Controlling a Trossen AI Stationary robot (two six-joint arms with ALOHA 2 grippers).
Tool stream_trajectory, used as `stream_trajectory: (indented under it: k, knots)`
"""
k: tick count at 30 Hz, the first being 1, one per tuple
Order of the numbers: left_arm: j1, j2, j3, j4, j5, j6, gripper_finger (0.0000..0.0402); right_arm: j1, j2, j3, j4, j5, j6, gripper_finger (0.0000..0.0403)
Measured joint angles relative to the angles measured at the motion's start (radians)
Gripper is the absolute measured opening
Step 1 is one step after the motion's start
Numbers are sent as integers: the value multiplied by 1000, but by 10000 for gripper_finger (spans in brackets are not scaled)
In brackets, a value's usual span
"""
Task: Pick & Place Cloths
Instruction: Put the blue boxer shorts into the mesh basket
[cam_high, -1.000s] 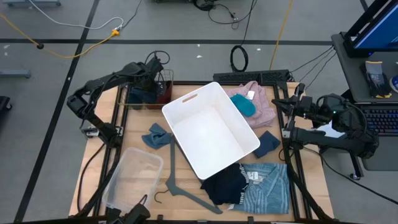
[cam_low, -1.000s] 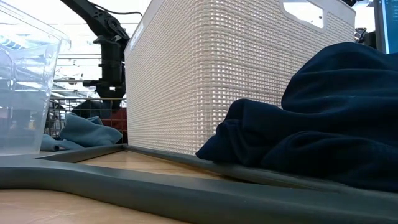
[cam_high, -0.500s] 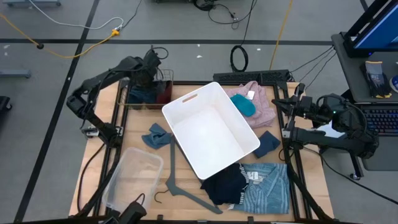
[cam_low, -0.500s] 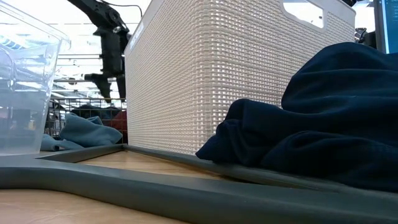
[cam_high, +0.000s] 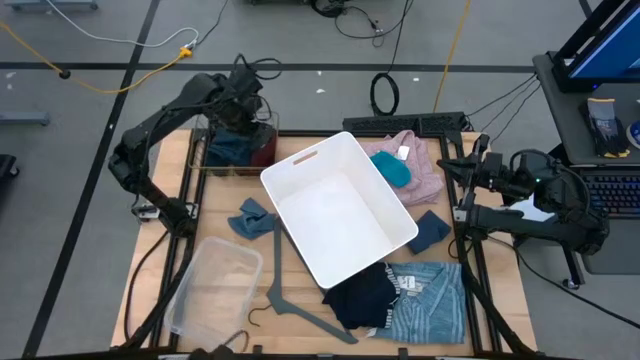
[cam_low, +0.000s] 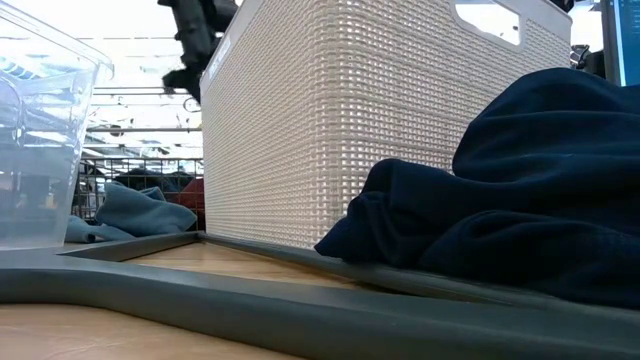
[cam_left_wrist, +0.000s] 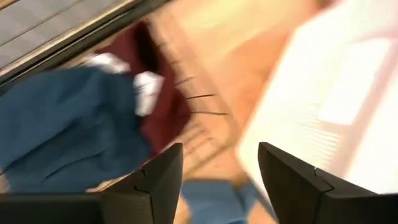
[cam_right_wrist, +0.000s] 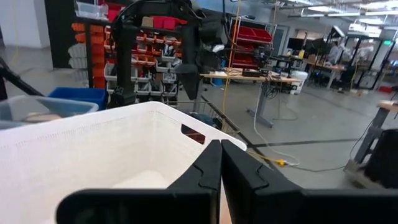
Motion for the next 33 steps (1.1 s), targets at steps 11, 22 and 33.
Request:
stream_trajectory:
  k: [11, 22, 33]
  knots:
    - [-224, -18, 25, 183, 58, 50, 134, 0, 0, 0, 0, -4, 36, 4]
    - [-351, -98, 24, 471, 51, 103, 6, 0, 74, 0, -76, 38, 37, 5]
    - [-391, -135, 18, 612, 45, 187, 8, 0, 266, 0, -264, 104, 61, 42]
